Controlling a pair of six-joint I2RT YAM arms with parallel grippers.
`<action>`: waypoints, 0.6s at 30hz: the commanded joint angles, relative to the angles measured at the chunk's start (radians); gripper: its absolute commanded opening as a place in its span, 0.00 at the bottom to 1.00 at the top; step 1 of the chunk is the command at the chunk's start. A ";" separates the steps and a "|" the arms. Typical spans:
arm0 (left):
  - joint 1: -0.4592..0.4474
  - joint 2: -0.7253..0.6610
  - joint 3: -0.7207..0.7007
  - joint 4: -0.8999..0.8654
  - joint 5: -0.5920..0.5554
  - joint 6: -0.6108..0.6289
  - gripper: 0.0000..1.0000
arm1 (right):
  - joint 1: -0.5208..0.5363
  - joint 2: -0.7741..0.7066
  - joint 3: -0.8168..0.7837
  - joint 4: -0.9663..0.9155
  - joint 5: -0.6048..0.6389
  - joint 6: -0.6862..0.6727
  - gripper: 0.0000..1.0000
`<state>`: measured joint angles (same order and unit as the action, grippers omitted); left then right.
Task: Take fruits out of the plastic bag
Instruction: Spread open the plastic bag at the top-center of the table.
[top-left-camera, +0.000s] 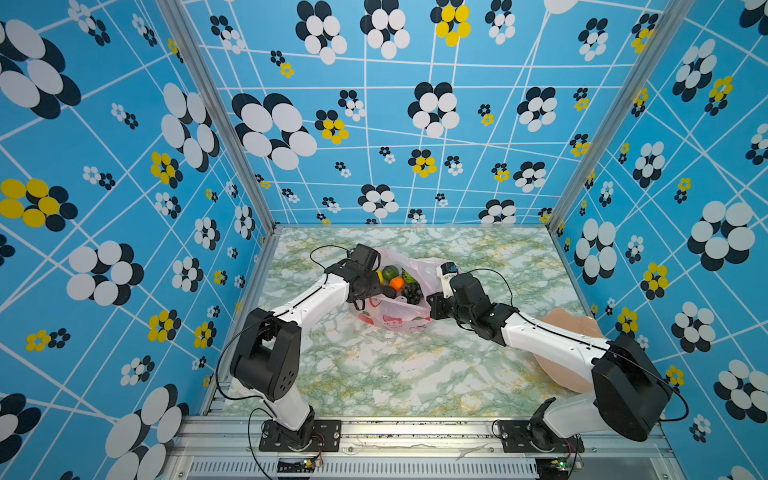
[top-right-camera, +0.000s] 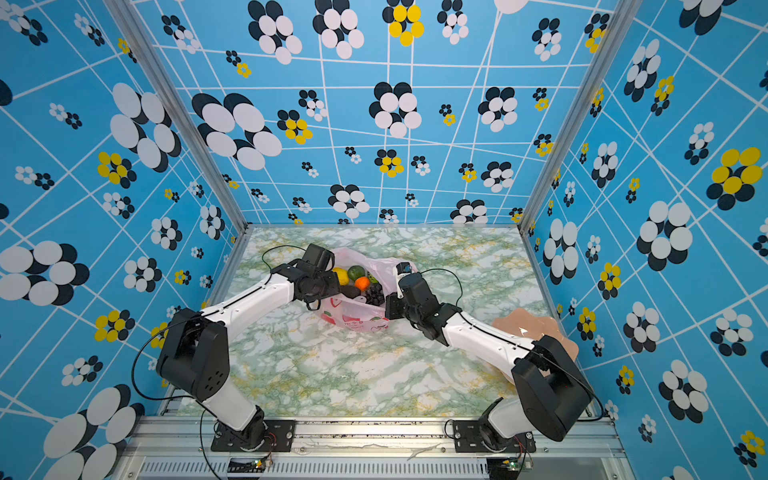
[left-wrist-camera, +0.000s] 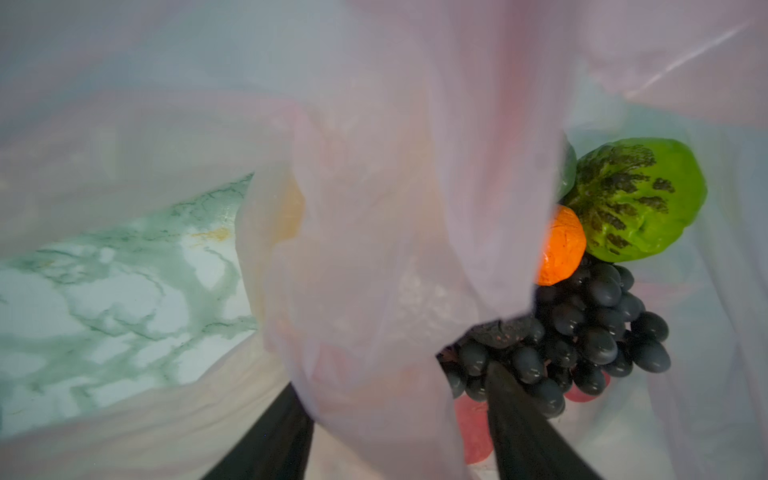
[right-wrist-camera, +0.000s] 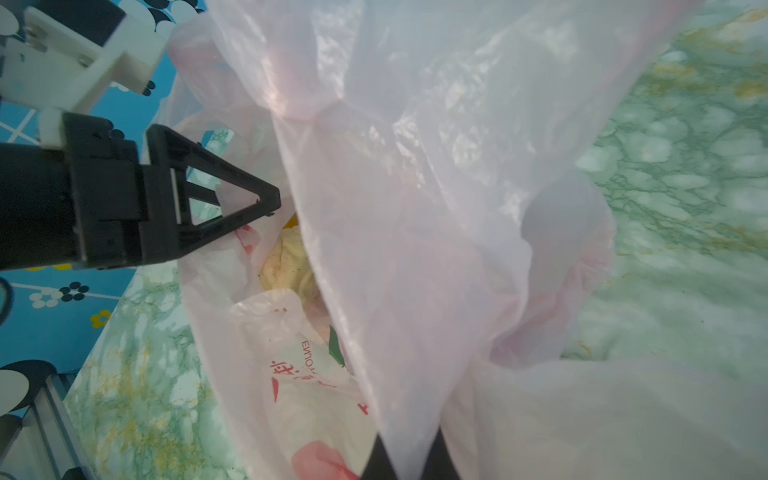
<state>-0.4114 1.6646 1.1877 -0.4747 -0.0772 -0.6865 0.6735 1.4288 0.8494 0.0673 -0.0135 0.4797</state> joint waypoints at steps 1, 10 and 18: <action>0.041 -0.058 -0.093 0.077 0.044 -0.010 0.35 | -0.079 -0.053 -0.031 0.070 -0.072 0.053 0.00; 0.201 -0.302 -0.451 0.433 0.229 0.010 0.00 | -0.285 0.056 0.007 0.281 -0.315 0.246 0.00; 0.330 -0.369 -0.612 0.669 0.376 -0.076 0.00 | -0.357 0.228 0.022 0.505 -0.434 0.419 0.00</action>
<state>-0.1184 1.3140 0.6098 0.0498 0.2211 -0.7139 0.3267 1.6218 0.8536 0.4358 -0.3817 0.8047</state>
